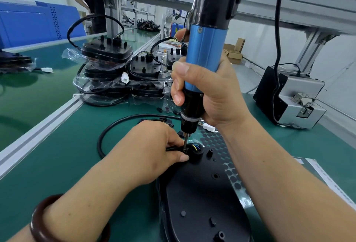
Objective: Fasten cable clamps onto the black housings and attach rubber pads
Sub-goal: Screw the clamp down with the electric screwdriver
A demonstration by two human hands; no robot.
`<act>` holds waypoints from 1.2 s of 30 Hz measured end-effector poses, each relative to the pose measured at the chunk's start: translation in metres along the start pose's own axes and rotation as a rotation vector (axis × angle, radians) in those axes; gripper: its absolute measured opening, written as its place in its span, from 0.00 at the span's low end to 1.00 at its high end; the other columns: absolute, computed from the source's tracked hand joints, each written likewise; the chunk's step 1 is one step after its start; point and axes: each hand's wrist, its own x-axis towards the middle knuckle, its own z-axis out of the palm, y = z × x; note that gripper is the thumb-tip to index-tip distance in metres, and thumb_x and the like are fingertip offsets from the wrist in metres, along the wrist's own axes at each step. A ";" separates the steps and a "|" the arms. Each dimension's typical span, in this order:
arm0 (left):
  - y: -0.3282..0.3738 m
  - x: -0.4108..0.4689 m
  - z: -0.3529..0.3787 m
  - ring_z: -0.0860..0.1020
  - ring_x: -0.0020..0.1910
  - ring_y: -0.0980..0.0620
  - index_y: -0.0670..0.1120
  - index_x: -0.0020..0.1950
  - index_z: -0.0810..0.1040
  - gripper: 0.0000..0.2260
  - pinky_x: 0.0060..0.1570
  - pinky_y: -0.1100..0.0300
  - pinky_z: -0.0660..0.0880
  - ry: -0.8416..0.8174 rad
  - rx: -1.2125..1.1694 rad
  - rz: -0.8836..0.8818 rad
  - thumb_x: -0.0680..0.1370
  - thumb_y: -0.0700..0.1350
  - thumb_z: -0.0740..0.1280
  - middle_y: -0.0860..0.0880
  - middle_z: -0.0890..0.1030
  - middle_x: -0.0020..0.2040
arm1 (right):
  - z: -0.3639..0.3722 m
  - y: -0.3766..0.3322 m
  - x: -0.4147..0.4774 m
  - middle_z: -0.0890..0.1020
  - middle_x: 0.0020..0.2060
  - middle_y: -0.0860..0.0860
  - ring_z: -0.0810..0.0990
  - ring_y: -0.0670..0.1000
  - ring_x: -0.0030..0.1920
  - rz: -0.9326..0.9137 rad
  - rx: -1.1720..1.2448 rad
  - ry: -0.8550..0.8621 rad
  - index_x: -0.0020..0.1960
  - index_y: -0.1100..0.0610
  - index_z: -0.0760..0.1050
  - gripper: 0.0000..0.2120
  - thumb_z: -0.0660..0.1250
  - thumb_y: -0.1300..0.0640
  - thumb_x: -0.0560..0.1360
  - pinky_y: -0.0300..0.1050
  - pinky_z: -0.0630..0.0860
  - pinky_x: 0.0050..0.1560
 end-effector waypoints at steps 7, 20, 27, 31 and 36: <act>-0.001 0.001 -0.001 0.76 0.41 0.61 0.55 0.50 0.84 0.09 0.43 0.66 0.70 -0.038 -0.069 -0.019 0.71 0.54 0.73 0.60 0.77 0.38 | 0.000 0.000 0.000 0.76 0.35 0.47 0.69 0.54 0.22 0.002 0.005 -0.010 0.63 0.65 0.67 0.22 0.66 0.68 0.69 0.44 0.70 0.28; 0.002 0.002 0.002 0.77 0.44 0.57 0.56 0.50 0.84 0.08 0.47 0.62 0.73 -0.005 -0.068 -0.015 0.72 0.53 0.72 0.59 0.78 0.41 | -0.002 -0.001 0.000 0.74 0.35 0.50 0.69 0.53 0.23 0.018 -0.015 0.034 0.65 0.66 0.66 0.24 0.66 0.66 0.69 0.44 0.70 0.29; 0.002 0.001 0.003 0.77 0.43 0.57 0.56 0.50 0.84 0.07 0.46 0.62 0.74 0.007 -0.035 -0.006 0.72 0.54 0.72 0.58 0.79 0.40 | -0.002 0.000 0.001 0.76 0.29 0.47 0.69 0.53 0.23 0.010 -0.030 0.023 0.60 0.63 0.68 0.20 0.66 0.66 0.69 0.45 0.71 0.29; 0.002 0.002 0.003 0.77 0.43 0.57 0.56 0.50 0.84 0.08 0.45 0.62 0.73 0.005 -0.023 -0.010 0.73 0.54 0.72 0.58 0.79 0.40 | -0.002 0.000 0.001 0.76 0.31 0.47 0.68 0.53 0.23 0.012 -0.024 0.028 0.63 0.66 0.67 0.23 0.66 0.66 0.69 0.44 0.70 0.29; 0.002 0.002 0.003 0.77 0.44 0.57 0.57 0.51 0.83 0.09 0.47 0.62 0.73 -0.007 -0.021 -0.018 0.73 0.55 0.71 0.59 0.78 0.41 | -0.002 0.000 0.000 0.75 0.34 0.48 0.68 0.53 0.23 0.014 -0.019 0.032 0.61 0.65 0.68 0.21 0.66 0.67 0.69 0.45 0.70 0.29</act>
